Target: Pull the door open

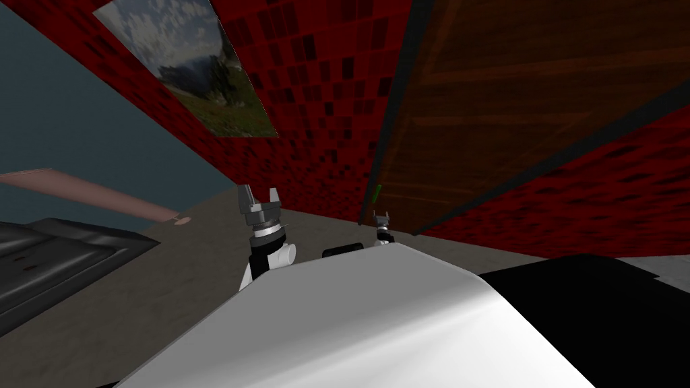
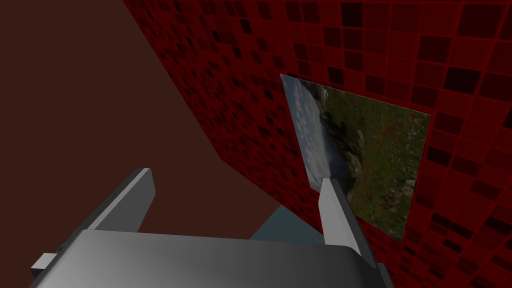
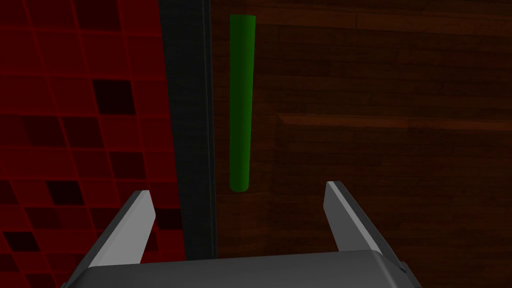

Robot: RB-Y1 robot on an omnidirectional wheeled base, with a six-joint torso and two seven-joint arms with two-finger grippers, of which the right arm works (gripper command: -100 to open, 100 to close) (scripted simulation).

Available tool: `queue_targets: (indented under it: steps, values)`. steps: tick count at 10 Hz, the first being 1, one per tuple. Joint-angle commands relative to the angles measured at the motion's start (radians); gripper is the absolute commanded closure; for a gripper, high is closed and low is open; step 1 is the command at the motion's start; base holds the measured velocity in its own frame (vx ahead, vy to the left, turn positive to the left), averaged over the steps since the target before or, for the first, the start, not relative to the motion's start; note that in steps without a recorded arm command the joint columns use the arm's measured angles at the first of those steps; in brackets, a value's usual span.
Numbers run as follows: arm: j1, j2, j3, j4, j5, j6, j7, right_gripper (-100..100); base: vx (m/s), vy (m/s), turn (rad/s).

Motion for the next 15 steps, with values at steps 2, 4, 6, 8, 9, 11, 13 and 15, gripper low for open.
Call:
queue_targets:
  steps: [2,4,6,8,9,11,13,15]
  values:
    - [-0.013,-0.008,0.012,0.050,-0.035,-0.022,-0.041,-100,0.150,-0.036,0.082]
    - [-0.022,-0.013,0.019,0.083,-0.058,-0.036,-0.068,-100,0.118,-0.048,0.064]
    - [-0.024,-0.015,0.021,0.094,-0.061,-0.040,-0.074,-100,0.096,-0.030,0.046]
    - [-0.022,-0.044,0.016,0.117,-0.068,-0.049,-0.115,-100,0.171,0.000,0.057]
    - [-0.019,-0.061,0.012,0.129,-0.071,-0.052,-0.138,-100,0.197,-0.005,0.069]
    - [-0.014,-0.100,0.005,0.156,-0.079,-0.060,-0.188,-100,0.219,-0.018,0.097]
    - [-0.010,-0.133,-0.002,0.179,-0.087,-0.068,-0.231,-100,0.194,-0.027,0.071]
    - [-0.007,-0.149,-0.006,0.190,-0.090,-0.071,-0.252,-100,0.120,-0.011,0.036]
